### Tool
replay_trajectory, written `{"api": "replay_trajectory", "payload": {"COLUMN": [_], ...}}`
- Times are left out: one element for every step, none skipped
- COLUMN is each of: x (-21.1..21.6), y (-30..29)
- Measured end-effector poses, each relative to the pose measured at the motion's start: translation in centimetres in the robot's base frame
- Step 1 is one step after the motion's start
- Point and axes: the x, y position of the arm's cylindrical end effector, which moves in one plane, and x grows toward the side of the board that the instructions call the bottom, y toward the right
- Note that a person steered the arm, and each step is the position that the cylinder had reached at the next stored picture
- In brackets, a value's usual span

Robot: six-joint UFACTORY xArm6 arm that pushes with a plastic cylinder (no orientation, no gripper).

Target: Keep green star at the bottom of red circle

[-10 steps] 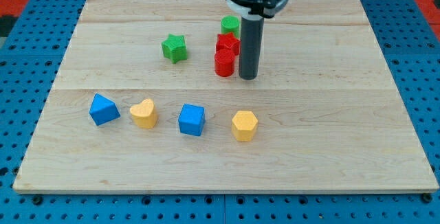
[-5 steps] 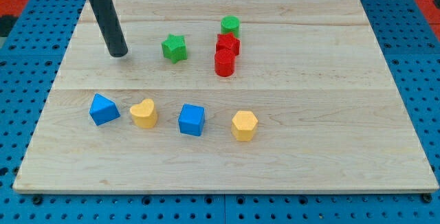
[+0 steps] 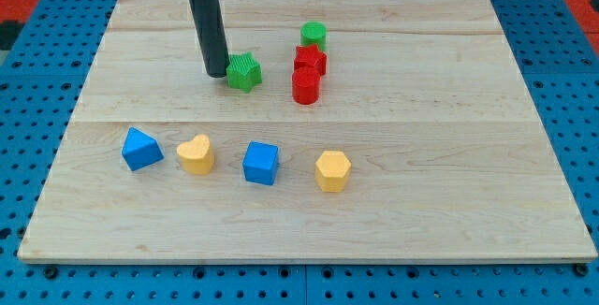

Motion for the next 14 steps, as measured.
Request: {"api": "replay_trajectory", "payload": {"x": [-1.8, -2.3, -1.8, 0.8, 1.6, 2.4, 2.9, 4.2, 5.3, 5.7, 7.3, 8.3, 9.0, 9.2], "y": [-2.2, 2.1, 4.7, 4.7, 4.7, 5.1, 4.9, 6.4, 7.4, 7.2, 6.6, 6.6, 6.6, 7.2]}}
